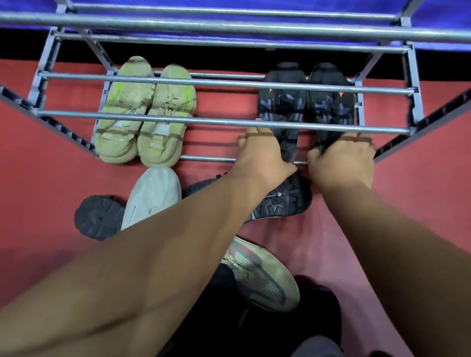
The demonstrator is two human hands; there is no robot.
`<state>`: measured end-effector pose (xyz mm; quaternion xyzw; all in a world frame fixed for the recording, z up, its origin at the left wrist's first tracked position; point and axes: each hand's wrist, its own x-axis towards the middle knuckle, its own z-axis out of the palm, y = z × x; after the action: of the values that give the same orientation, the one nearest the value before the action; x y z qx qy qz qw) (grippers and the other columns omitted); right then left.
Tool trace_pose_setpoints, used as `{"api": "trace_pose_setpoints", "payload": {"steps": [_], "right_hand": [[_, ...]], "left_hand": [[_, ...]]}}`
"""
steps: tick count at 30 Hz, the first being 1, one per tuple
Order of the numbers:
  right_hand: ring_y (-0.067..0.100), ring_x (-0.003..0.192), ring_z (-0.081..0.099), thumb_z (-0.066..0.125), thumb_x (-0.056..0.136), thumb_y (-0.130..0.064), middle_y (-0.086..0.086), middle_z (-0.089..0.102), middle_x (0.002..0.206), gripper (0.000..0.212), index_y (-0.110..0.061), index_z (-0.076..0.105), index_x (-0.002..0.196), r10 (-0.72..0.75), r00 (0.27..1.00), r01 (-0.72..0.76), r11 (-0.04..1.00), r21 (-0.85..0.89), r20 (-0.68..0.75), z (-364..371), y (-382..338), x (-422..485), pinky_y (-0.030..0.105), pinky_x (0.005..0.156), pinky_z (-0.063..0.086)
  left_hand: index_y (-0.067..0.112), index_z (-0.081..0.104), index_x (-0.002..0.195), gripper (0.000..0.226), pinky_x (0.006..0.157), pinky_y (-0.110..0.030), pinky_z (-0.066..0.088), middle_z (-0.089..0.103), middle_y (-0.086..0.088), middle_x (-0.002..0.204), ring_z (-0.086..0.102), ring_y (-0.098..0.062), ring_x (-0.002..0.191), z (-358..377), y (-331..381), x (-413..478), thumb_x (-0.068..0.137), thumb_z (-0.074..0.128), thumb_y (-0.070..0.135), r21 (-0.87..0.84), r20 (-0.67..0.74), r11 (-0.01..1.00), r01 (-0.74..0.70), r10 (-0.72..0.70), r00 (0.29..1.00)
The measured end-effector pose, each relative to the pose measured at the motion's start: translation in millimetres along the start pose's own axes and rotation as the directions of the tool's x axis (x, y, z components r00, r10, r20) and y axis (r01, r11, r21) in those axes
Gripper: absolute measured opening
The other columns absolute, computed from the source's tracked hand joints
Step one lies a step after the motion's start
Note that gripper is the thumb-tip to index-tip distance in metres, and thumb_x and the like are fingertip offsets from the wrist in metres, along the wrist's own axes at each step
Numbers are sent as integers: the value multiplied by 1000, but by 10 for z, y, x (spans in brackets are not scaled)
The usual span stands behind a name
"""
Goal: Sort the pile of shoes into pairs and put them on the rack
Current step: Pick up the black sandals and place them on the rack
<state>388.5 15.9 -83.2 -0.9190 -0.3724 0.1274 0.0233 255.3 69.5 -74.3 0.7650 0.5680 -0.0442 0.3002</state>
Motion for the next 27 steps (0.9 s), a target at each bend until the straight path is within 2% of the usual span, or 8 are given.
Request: {"api": "trace_pose_setpoints", "payload": {"steps": [6, 9, 11, 14, 18, 21, 24, 27], "right_hand": [[45, 133, 40, 65, 90, -28, 25, 39, 151, 72, 2, 40, 150, -190, 972, 207, 972, 113, -138, 121, 169, -156, 49, 118, 33], [43, 133, 42, 65, 89, -21, 21, 43, 151, 68, -1, 42, 150, -276, 935, 303, 948, 100, -222, 164, 237, -225, 48, 117, 35], [41, 135, 42, 64, 88, -17, 20, 44, 150, 68, -2, 42, 150, -278, 928, 314, 942, 117, -248, 137, 250, -270, 47, 118, 35], [42, 132, 45, 62, 80, -12, 21, 47, 145, 68, 0, 47, 145, -261, 918, 315, 937, 150, -297, 75, 250, -385, 48, 115, 37], [43, 134, 43, 64, 75, -20, 20, 43, 149, 73, -3, 46, 144, -219, 926, 277, 947, 160, -308, 97, 311, -647, 51, 114, 34], [43, 128, 48, 62, 74, -23, 19, 43, 146, 73, -4, 45, 143, -52, 952, 135, 956, 261, -303, 152, 334, -866, 53, 109, 38], [43, 124, 52, 62, 81, -25, 18, 48, 140, 68, -5, 45, 144, 150, 971, -66, 914, 400, -183, 175, 333, -1021, 51, 106, 42], [40, 126, 56, 55, 103, -44, 21, 58, 138, 55, -4, 55, 141, 132, 985, -173, 830, 530, 114, 107, 366, -1081, 41, 102, 43]], "left_hand": [[3, 42, 154, 93, 115, -41, 45, 51, -15, 152, 49, -33, 141, 149, -59, -26, 83, 87, 43, -283, -64, 959, -28, 11, 998], [11, 26, 166, 88, 120, -39, 40, 42, -11, 164, 44, -27, 149, 161, -134, -107, 93, 73, 22, -323, 10, 944, -68, 75, 997], [15, 38, 160, 72, 115, -35, 45, 52, -8, 155, 54, -26, 140, 131, -249, -148, 93, 63, 13, -331, -35, 939, -90, 83, 996], [14, 54, 139, 48, 105, -34, 47, 56, -4, 137, 59, -27, 125, 24, -431, -309, 92, 67, 16, -212, -101, 976, -54, 33, 994], [10, 45, 144, 90, 114, -43, 41, 47, -9, 143, 43, -31, 134, 54, -720, -595, 79, 84, 57, 203, 167, 978, -43, 9, 986], [15, 51, 139, 83, 110, -41, 38, 50, -5, 139, 43, -28, 130, 107, -827, -723, 76, 87, 55, 365, 106, 921, -133, 101, 989], [24, 61, 130, 67, 98, -42, 37, 52, 0, 127, 44, -26, 122, 34, -800, -825, 74, 87, 50, 435, 54, 865, -248, 251, 967], [28, 69, 118, 37, 87, -38, 32, 51, 5, 112, 42, -23, 110, -27, -837, -1055, 82, 78, 29, 404, 78, 806, -432, 440, 895]]}}
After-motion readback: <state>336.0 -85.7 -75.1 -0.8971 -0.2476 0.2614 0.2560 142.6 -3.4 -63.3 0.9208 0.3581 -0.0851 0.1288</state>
